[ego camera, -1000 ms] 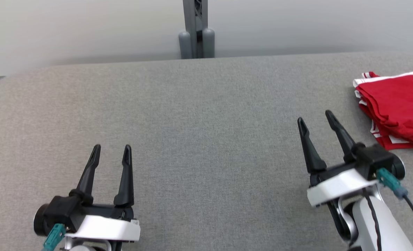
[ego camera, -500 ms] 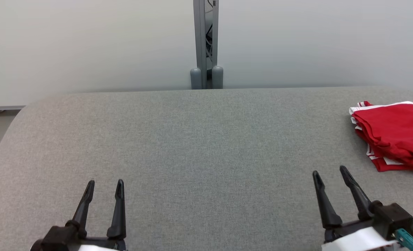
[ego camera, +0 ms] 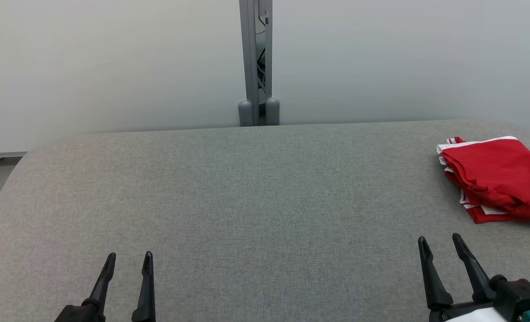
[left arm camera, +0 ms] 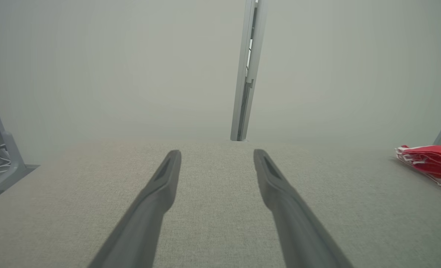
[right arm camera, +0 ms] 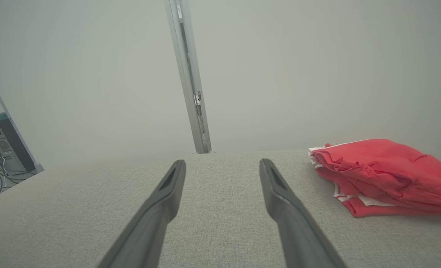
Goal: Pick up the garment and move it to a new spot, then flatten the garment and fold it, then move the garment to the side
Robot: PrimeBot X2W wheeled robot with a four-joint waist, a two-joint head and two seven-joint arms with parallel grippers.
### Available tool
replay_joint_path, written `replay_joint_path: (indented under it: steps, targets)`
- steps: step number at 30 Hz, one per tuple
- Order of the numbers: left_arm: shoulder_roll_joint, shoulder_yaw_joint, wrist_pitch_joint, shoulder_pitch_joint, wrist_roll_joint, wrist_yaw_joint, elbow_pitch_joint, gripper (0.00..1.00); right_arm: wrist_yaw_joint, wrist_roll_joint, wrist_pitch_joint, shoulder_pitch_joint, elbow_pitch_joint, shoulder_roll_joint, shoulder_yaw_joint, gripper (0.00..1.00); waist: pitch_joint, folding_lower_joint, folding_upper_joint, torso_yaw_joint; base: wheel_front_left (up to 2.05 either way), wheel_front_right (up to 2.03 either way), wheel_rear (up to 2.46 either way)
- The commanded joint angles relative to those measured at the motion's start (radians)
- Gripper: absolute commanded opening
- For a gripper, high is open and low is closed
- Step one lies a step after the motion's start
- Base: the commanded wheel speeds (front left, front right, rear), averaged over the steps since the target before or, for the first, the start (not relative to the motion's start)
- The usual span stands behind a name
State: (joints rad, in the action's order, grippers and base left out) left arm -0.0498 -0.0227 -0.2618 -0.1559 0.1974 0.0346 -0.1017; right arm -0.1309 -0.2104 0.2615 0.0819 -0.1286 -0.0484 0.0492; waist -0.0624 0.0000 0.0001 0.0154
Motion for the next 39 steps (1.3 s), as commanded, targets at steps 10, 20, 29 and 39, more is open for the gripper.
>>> replay_joint_path:
  steps: [10, 20, 29, 39]
  targets:
    - [-0.003, -0.008, -0.004, -0.005, 0.0, -0.007, -0.005, 1.0, 0.0, -0.007, 0.005, 0.009, -0.011, -0.006, 0.006, 1.0, -0.001, 0.0, -0.0001, 0.001, 0.0, 0.0, 0.0]
    - [-0.003, -0.004, -0.004, -0.002, 0.001, -0.004, -0.012, 1.0, 0.0, -0.01, 0.005, 0.008, -0.007, -0.006, 0.008, 1.0, 0.003, 0.0, -0.0001, 0.002, 0.0, 0.0, 0.0]
    - [0.008, -0.008, 0.01, -0.007, 0.013, -0.003, -0.053, 0.0, 0.0, -0.03, -0.01, 0.016, -0.043, 0.01, 0.015, 0.0, 0.006, 0.0, -0.0001, 0.001, 0.0, 0.0, 0.0]
    - [0.007, 0.003, 0.033, 0.016, 0.207, 0.01, -0.047, 0.0, 0.0, -0.231, -0.073, -0.033, -0.073, -0.005, 0.001, 0.0, 0.011, 0.0, -0.0001, 0.0, 0.0, 0.0, 0.0]
